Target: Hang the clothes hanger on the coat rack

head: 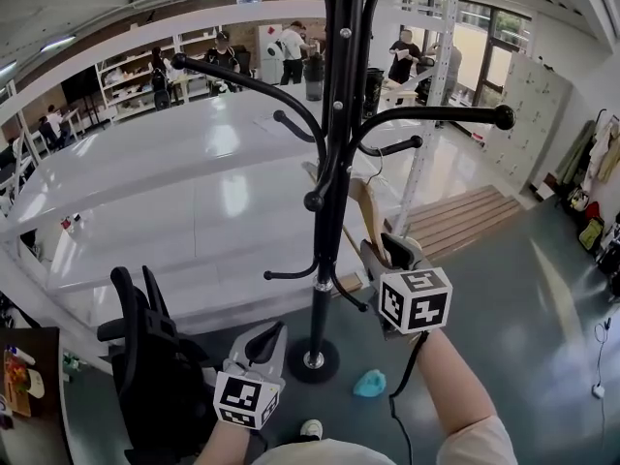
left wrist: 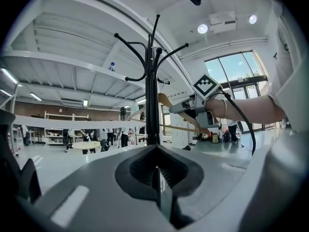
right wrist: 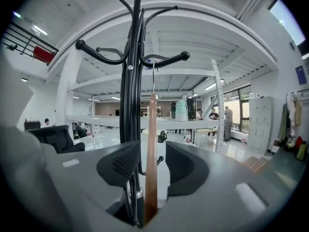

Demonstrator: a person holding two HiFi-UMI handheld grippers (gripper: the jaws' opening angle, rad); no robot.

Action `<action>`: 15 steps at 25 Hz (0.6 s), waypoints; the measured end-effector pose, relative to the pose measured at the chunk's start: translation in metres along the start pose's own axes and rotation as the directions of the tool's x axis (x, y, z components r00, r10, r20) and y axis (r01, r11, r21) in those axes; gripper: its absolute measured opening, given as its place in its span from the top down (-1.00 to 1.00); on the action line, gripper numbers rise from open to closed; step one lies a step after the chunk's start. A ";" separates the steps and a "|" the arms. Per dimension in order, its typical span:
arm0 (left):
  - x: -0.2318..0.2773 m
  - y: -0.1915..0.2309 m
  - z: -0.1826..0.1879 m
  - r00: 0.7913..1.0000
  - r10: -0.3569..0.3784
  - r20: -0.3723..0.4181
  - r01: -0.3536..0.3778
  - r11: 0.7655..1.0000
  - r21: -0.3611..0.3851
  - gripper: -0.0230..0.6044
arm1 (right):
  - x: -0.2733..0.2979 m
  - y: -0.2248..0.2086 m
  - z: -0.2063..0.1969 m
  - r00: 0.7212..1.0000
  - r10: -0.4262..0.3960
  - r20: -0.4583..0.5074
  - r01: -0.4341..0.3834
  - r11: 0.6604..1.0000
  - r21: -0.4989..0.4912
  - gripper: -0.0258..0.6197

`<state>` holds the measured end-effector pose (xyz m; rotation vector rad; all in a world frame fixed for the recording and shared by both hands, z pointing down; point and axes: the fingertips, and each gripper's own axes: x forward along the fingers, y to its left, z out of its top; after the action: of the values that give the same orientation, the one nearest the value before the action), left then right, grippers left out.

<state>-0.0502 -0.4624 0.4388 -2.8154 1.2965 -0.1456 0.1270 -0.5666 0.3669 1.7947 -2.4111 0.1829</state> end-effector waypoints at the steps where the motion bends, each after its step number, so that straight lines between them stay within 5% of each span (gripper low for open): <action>1: -0.001 -0.002 0.001 1.000 -0.001 0.001 0.001 1.000 0.002 0.93 | -0.003 0.000 0.002 1.000 0.003 0.014 -0.003 1.000 0.004 0.30; 5: -0.006 -0.010 0.004 1.000 -0.003 0.006 0.003 1.000 0.009 0.93 | -0.020 0.002 0.012 0.997 0.016 0.072 -0.018 0.999 0.031 0.03; 10: -0.016 -0.024 0.010 1.000 -0.009 0.019 0.008 1.000 0.019 0.93 | -0.069 0.008 0.039 0.973 -0.020 0.229 0.020 1.000 0.004 -0.02; 15: -0.027 -0.050 0.017 0.999 -0.022 0.034 0.021 0.999 0.030 0.93 | -0.120 0.027 0.041 0.949 -0.030 0.312 0.077 0.987 -0.139 0.08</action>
<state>-0.0277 -0.4096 0.4236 -2.7953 1.2467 -0.1152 0.1338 -0.4527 0.3045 1.9401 -2.4907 -0.3011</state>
